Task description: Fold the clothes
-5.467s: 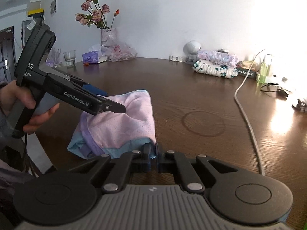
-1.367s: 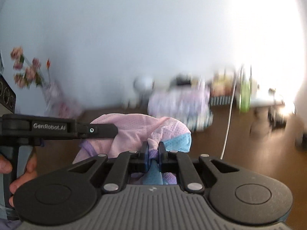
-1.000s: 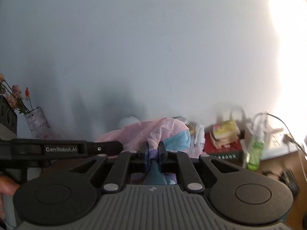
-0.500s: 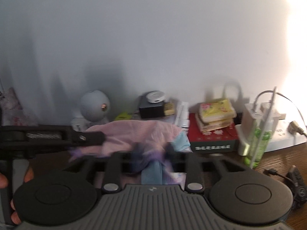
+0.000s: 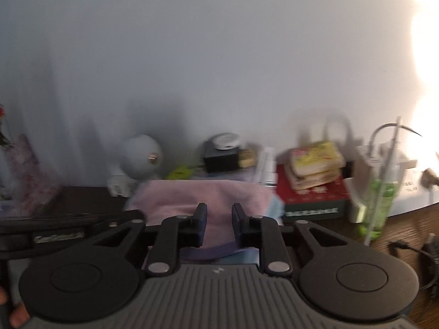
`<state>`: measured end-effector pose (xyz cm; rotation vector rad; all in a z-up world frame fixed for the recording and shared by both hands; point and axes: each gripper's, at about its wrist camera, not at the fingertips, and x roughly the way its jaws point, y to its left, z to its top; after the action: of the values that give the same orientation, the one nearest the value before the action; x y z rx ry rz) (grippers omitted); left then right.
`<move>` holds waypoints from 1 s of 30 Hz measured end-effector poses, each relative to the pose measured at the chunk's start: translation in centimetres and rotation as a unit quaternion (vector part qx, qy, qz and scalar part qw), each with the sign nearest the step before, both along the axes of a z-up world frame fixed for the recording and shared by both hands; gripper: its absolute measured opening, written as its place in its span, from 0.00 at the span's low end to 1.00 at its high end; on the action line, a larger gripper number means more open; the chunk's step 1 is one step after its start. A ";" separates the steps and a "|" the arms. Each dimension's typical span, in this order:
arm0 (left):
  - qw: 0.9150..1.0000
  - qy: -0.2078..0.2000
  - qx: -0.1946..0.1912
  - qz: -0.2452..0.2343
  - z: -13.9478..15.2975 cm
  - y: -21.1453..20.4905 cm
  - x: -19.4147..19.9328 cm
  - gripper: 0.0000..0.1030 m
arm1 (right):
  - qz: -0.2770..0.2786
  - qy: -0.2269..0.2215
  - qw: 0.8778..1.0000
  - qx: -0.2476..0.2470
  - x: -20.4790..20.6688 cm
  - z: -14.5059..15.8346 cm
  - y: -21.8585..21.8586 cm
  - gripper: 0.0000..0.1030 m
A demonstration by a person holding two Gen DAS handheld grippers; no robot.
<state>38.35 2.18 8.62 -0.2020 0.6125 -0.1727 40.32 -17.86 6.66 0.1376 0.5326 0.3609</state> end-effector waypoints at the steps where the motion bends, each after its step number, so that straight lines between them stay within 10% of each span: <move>1: 1.000 -0.001 0.001 0.002 0.0 0.0 -0.2 0.22 | -0.016 -0.005 1.000 -0.009 0.0 0.0 -0.3 0.20; 11: 0.995 -0.077 0.057 0.036 7.9 0.5 -6.9 0.24 | -0.043 -0.122 0.991 0.034 -6.6 7.8 -2.1 0.34; 16: 0.992 -0.085 0.076 0.051 9.9 0.9 -13.0 0.48 | -0.013 -0.119 0.993 0.022 -11.8 10.2 -1.4 0.43; 23: 0.992 0.006 0.091 0.082 2.7 1.8 -22.5 0.72 | -0.002 -0.007 1.000 -0.028 -19.9 5.6 -1.3 0.67; 30: 0.989 0.067 0.102 0.087 -3.7 0.5 -30.9 0.72 | 0.001 0.090 0.994 -0.057 -27.7 -2.6 -0.9 0.73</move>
<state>7.40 2.71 4.96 -0.0680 0.7381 0.0742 12.65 -18.74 4.02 0.0585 0.7310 0.3213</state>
